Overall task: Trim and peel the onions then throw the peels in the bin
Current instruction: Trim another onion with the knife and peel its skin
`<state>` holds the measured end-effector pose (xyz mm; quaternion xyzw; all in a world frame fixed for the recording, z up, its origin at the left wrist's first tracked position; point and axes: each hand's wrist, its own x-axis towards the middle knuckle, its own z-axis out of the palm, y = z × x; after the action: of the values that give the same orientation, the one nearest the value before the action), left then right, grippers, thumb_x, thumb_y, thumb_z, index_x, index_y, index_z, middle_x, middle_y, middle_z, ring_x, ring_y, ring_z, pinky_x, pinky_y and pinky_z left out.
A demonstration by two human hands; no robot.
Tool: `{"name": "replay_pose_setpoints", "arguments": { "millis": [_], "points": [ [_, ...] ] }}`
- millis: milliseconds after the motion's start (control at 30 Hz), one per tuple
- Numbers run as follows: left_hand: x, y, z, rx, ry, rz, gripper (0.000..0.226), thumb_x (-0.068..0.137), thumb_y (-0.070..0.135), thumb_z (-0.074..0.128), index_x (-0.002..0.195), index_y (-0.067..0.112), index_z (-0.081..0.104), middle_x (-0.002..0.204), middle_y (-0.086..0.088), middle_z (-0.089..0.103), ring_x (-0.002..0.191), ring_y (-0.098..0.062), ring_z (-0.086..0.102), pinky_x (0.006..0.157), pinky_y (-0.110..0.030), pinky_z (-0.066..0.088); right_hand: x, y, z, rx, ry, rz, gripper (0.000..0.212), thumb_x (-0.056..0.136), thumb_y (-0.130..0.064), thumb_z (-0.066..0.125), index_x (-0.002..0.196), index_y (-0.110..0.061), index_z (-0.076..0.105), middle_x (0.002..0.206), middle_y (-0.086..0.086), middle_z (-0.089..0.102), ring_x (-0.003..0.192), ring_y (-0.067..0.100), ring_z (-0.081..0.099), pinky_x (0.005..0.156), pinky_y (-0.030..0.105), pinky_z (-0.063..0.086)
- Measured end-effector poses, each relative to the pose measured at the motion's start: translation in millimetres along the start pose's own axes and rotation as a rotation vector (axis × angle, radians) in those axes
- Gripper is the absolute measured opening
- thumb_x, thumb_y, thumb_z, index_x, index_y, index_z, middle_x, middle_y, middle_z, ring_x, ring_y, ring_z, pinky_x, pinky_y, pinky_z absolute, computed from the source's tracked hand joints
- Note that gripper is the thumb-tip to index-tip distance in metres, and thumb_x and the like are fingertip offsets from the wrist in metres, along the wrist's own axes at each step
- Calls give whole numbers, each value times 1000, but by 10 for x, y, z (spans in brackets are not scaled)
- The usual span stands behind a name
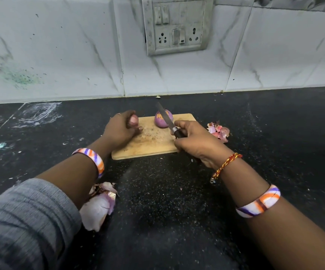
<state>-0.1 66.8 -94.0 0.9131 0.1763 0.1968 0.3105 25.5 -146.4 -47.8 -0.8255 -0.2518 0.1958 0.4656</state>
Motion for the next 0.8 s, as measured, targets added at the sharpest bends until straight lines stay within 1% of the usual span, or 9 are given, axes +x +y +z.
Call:
{"name": "replay_pose_setpoints", "arguments": {
  "millis": [100, 167, 200, 267, 333, 433, 500, 667, 800],
  "points": [
    [-32, -40, -20, -134, 35, -17, 51, 77, 16, 72, 124, 11, 53, 118, -7, 60, 101, -20, 59, 86, -26, 45, 26, -6, 36, 47, 26, -16, 56, 83, 8, 50, 136, -7, 41, 116, 17, 56, 82, 22, 57, 84, 43, 52],
    [-70, -32, -34, -172, 51, -12, 47, 75, 16, 74, 119, 11, 56, 109, -3, 61, 92, -15, 57, 76, -20, 43, 35, -13, 73, 127, 16, -28, 51, 86, 9, 45, 135, -5, 40, 100, 12, 59, 80, 22, 59, 84, 43, 52],
    [-88, -36, -20, -164, 45, 2, 46, 74, 16, 74, 117, 11, 57, 106, -3, 61, 90, -14, 57, 72, -16, 42, 40, -14, 97, 155, -4, -24, 49, 88, 8, 42, 135, -7, 40, 90, 8, 59, 78, 24, 61, 79, 42, 54],
    [-121, -49, 16, -152, 47, 13, 44, 74, 17, 75, 114, 11, 59, 102, -2, 61, 88, -13, 55, 66, -11, 38, 19, -16, 137, 126, -34, -25, 42, 92, 3, 38, 132, -11, 41, 79, 4, 57, 70, 27, 63, 54, 30, 56],
    [-138, -58, 35, -162, 68, -2, 43, 74, 19, 74, 113, 11, 59, 100, -2, 61, 86, -13, 54, 63, -9, 36, -17, -14, 166, -55, -8, -97, 35, 94, -3, 40, 128, -8, 45, 73, 2, 54, 59, 24, 62, 41, 21, 48],
    [-141, -81, 42, -153, 46, 39, 50, 74, 17, 75, 120, 10, 57, 112, -7, 64, 94, -15, 57, 80, -17, 43, -70, -22, 175, -270, 26, -202, 30, 94, -8, 42, 123, -3, 49, 65, -2, 48, 46, 11, 48, 40, 15, 38],
    [-144, -76, 39, -120, 24, 73, 57, 73, 17, 75, 125, 10, 55, 119, -11, 62, 104, -20, 58, 89, -24, 42, -97, -38, 177, -301, 6, -221, 29, 95, -9, 42, 121, -2, 50, 64, -1, 47, 45, 13, 48, 38, 16, 38],
    [-140, -37, 62, -47, 6, 121, 53, 77, 16, 72, 126, 7, 53, 117, -14, 63, 104, -23, 58, 87, -23, 39, -133, -64, 213, -366, -36, -191, 23, 95, -10, 40, 115, -4, 51, 68, -2, 47, 47, 18, 51, 38, 19, 42],
    [-126, -55, 71, -20, -7, 144, 47, 79, 17, 68, 124, 8, 55, 113, -13, 65, 100, -21, 58, 85, -24, 40, -155, -70, 248, -355, -72, -154, 24, 96, -10, 39, 116, -1, 50, 68, 2, 48, 51, 26, 55, 45, 31, 48]
  ]
}}
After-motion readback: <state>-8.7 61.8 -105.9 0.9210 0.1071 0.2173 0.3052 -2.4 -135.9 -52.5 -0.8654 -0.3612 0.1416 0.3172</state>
